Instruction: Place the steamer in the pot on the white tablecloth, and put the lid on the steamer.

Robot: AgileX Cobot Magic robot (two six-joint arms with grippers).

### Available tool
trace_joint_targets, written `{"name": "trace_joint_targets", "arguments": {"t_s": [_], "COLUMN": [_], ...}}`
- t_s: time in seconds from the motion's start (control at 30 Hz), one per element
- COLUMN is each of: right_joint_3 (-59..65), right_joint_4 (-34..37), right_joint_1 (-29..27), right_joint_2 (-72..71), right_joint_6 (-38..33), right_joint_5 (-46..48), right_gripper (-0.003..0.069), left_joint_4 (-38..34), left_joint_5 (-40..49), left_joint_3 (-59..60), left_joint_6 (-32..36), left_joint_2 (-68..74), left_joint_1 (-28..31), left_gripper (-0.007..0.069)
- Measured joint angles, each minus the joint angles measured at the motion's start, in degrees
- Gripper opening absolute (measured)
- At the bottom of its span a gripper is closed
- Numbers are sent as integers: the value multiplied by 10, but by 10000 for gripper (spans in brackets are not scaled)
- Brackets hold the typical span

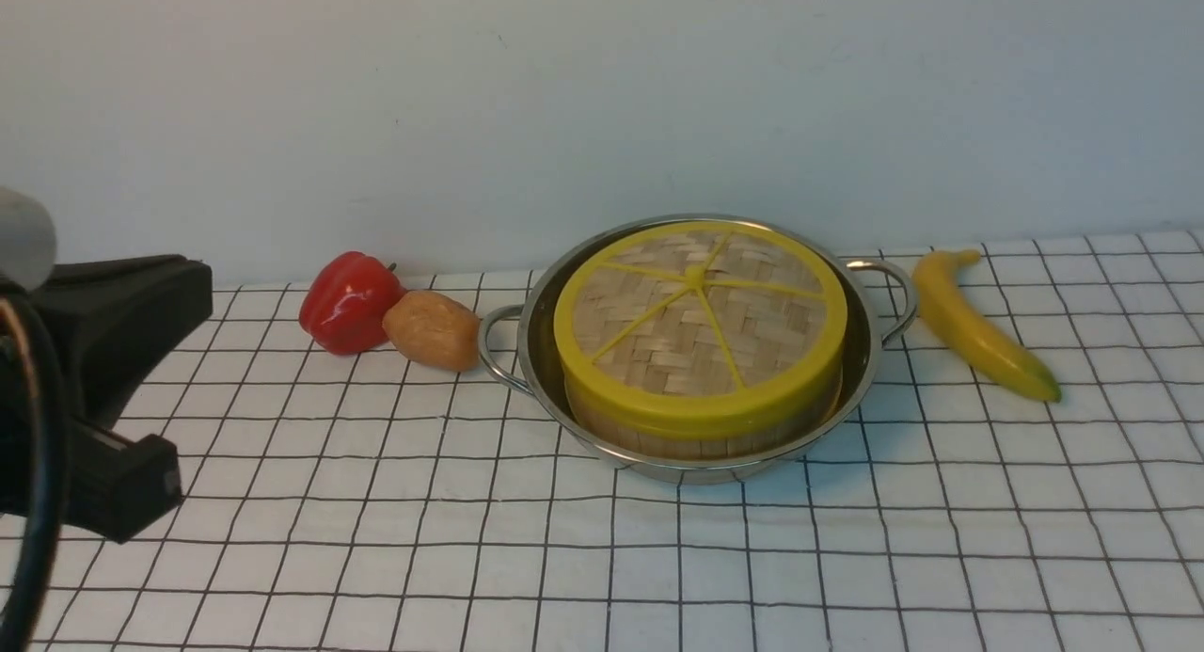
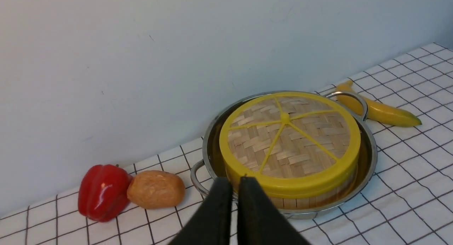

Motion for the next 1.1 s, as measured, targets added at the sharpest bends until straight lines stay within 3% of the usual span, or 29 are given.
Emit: {"name": "trace_joint_targets", "arguments": {"t_s": [0.27, 0.33, 0.43, 0.7, 1.1], "right_joint_3": [0, 0, 0, 0, 0], "right_joint_4": [0, 0, 0, 0, 0], "right_joint_1": [0, 0, 0, 0, 0], "right_joint_2": [0, 0, 0, 0, 0], "right_joint_6": [0, 0, 0, 0, 0], "right_joint_5": [0, 0, 0, 0, 0], "right_gripper": [73, 85, 92, 104, 139], "left_joint_4": [-6, -5, -5, -10, -14], "left_joint_5": [-1, -2, -2, -34, -84], "left_joint_3": [44, 118, 204, 372, 440], "left_joint_6": [11, 11, 11, 11, 11], "left_joint_2": [-129, -197, -248, -326, -377], "left_joint_1": [181, 256, 303, 331, 316], "left_gripper": [45, 55, 63, 73, 96]}}
